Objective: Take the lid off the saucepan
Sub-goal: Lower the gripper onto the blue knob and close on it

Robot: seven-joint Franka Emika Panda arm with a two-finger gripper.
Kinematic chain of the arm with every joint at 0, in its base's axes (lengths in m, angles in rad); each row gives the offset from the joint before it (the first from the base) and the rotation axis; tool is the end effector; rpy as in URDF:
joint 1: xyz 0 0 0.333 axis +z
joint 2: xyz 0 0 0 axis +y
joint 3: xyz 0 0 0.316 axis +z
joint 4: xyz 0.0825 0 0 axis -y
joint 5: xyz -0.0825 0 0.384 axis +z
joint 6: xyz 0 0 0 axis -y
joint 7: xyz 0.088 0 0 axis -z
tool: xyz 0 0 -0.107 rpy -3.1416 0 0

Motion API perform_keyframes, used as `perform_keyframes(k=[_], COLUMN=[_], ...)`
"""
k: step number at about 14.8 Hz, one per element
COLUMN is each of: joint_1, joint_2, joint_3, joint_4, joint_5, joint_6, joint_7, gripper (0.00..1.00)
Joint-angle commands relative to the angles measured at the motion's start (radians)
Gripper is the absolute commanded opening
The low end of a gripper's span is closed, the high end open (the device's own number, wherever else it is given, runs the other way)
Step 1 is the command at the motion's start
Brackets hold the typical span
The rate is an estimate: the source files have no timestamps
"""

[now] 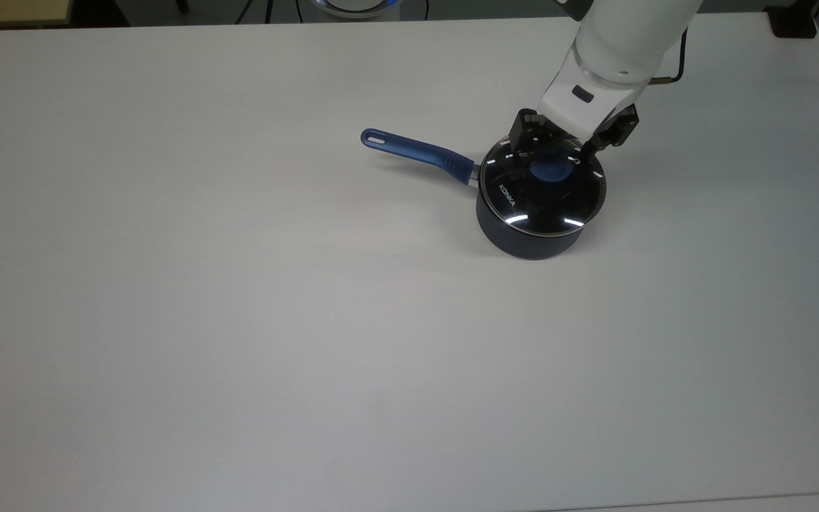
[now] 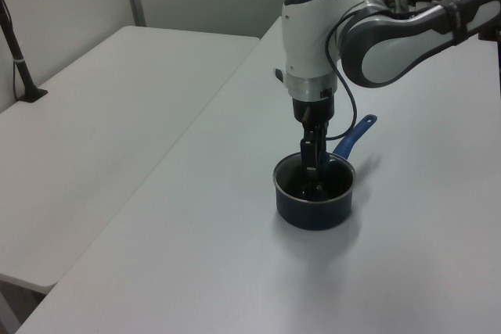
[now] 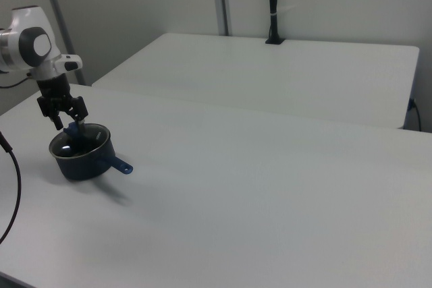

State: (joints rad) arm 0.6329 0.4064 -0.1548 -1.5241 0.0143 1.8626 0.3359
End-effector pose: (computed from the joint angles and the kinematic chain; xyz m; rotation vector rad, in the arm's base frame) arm 0.5873 0.3211 0.4227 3.0637 0.2274 -0.0600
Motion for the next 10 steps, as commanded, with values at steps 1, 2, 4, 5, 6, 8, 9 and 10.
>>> perform_keyframes(k=[1,2,4,5,6,8,9,10], joint_1=[-0.001,-0.002,-0.002,-0.004,-0.004,-0.007,-0.007,-0.007], joint_2=[-0.012,-0.012,-0.012,-0.012,-0.011,-0.011,-0.012,-0.012], joint_3=[-0.002,-0.002,-0.002,-0.002,-0.002,-0.002,-0.002,-0.002], joint_4=[-0.030,-0.030,-0.030,-0.030,-0.030,-0.030,-0.030,-0.030], joint_5=[-0.008,-0.007,-0.007,-0.008,-0.008,-0.008,-0.008,-0.008], joint_6=[0.041,0.041,0.041,0.041,0.041,0.041,0.040,0.040], joint_7=[-0.014,-0.014,-0.015,-0.017,-0.018,-0.021,-0.021,-0.023], gripper=[0.83,0.82,0.78,0.75,0.70,0.59,0.55,0.50])
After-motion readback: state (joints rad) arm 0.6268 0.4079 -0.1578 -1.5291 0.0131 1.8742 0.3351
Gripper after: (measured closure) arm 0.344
